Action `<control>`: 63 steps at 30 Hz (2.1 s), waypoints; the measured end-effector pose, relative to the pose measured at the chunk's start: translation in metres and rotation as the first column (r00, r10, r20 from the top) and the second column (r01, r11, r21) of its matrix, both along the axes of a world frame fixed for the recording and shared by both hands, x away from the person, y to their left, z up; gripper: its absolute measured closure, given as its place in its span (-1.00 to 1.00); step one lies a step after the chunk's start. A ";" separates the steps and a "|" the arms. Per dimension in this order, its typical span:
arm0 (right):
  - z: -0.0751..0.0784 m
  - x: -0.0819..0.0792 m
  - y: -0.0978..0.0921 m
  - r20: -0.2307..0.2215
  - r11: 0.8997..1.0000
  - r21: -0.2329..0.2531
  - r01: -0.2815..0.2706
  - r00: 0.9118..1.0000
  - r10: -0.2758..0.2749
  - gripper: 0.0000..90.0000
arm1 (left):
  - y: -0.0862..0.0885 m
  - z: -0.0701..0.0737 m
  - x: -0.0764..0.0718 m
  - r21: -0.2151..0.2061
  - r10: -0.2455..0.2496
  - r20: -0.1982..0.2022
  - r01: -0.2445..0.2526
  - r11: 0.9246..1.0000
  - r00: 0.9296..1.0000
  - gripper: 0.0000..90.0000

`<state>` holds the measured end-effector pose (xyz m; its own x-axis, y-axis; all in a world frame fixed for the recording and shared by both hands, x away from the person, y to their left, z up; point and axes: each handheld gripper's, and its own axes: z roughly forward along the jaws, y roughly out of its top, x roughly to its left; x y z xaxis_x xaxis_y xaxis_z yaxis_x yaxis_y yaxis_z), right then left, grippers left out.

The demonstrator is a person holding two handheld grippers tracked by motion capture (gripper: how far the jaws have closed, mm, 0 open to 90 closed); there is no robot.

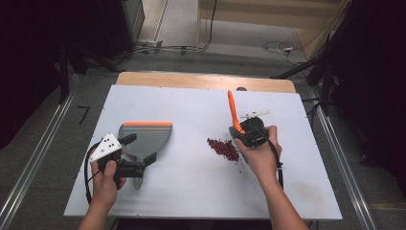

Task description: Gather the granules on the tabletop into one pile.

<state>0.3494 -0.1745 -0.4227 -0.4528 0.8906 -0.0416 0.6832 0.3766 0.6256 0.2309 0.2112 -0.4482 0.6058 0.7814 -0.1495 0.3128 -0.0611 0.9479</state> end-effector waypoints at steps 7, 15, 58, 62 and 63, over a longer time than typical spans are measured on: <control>0.009 -0.017 -0.030 -0.038 0.880 -0.002 -0.475 0.880 0.474 0.53 | 0.001 0.000 0.000 0.003 0.005 -0.001 -0.005 1.000 1.000 -1.00; -0.024 -0.025 -0.034 -0.128 0.688 0.076 -0.721 0.678 0.724 0.53 | -0.001 -0.001 0.000 0.013 0.013 -0.007 -0.013 1.000 1.000 -1.00; -0.022 0.025 0.029 -0.168 0.726 0.099 -0.681 0.707 0.687 0.53 | 0.000 -0.002 0.001 0.009 0.004 -0.008 -0.004 1.000 1.000 -1.00; -0.022 0.031 0.023 -0.162 0.753 0.095 -0.651 0.737 0.657 0.53 | 0.000 -0.002 0.001 0.009 0.004 -0.009 -0.004 1.000 1.000 -1.00; -0.022 0.032 0.023 -0.151 0.756 0.091 -0.648 0.741 0.654 0.53 | 0.000 -0.002 0.001 0.010 0.004 -0.011 -0.003 1.000 1.000 -1.00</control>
